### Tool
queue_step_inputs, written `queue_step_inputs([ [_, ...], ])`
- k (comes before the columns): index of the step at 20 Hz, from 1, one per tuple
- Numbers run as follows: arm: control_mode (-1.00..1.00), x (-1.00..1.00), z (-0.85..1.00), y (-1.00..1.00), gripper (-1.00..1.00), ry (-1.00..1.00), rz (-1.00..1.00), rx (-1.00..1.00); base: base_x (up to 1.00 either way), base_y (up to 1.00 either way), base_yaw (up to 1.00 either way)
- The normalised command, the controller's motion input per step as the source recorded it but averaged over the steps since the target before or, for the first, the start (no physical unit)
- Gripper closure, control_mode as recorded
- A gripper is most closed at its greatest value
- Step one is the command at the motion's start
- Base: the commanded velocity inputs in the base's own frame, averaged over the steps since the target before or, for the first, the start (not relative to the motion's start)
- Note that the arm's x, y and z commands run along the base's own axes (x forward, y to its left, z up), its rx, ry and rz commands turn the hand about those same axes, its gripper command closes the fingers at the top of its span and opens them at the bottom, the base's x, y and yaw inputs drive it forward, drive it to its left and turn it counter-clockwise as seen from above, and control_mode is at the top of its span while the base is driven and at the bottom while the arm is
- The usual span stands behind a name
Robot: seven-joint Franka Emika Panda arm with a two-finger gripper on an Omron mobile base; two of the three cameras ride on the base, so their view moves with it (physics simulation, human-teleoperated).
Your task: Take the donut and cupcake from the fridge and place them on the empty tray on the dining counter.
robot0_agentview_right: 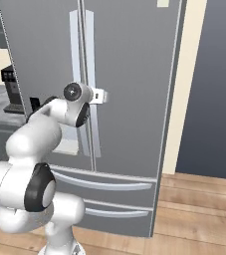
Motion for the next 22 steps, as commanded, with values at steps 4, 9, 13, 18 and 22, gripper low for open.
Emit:
queue_step_inputs([
  [4,-1.0,0.75,-0.15,-0.04,-1.0,0.0,0.0,0.0,0.0,0.0,0.0],
  [9,-1.0,0.8,-0.17,-0.09,-1.0,0.0,0.02,0.0,0.0,0.0,0.0],
  [13,-1.0,0.79,-0.14,-0.06,1.0,0.0,0.02,0.0,0.0,0.0,0.0],
  [18,-1.0,-0.4,0.02,-0.33,1.0,0.06,-0.01,0.0,0.0,0.0,0.0],
  [22,-1.0,-1.0,0.15,-0.55,1.0,0.02,0.0,0.0,0.0,0.0,0.0],
])
